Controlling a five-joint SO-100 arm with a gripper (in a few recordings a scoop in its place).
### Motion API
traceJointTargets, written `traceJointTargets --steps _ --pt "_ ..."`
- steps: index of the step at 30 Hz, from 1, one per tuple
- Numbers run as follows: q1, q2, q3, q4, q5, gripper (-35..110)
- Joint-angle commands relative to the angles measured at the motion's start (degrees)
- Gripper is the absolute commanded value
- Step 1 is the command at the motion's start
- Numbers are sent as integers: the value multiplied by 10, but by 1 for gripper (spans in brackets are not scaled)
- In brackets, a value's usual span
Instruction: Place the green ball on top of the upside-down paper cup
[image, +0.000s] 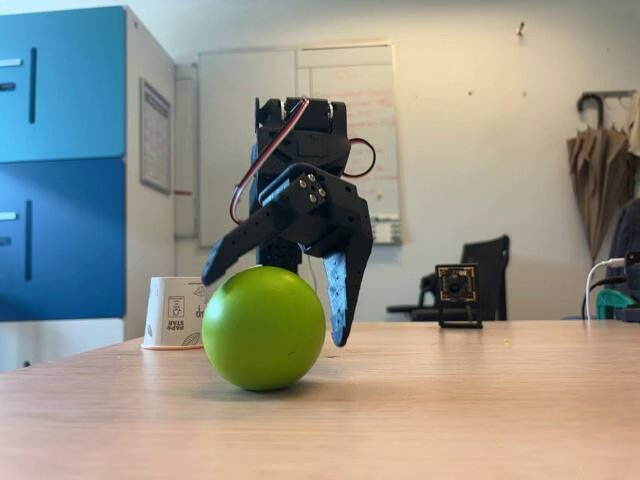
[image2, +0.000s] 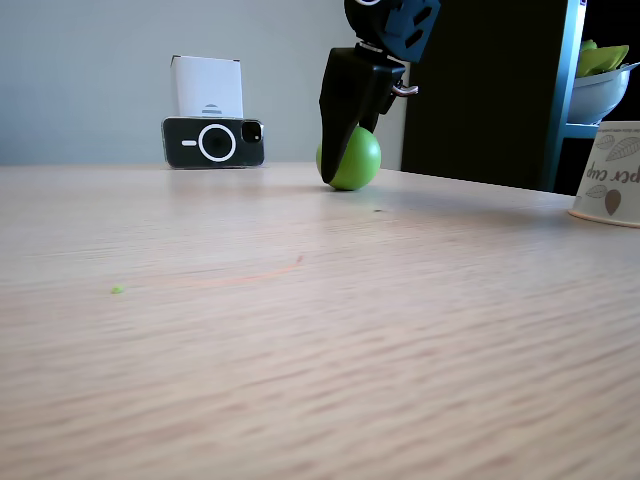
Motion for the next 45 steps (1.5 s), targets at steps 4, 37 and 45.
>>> traceJointTargets --steps 4,37,45 --pt "7 -19 -57 -9 -5 47" --pt "-3 79 -83 -40 -79 23" --pt "10 213 -74 -27 -142 23"
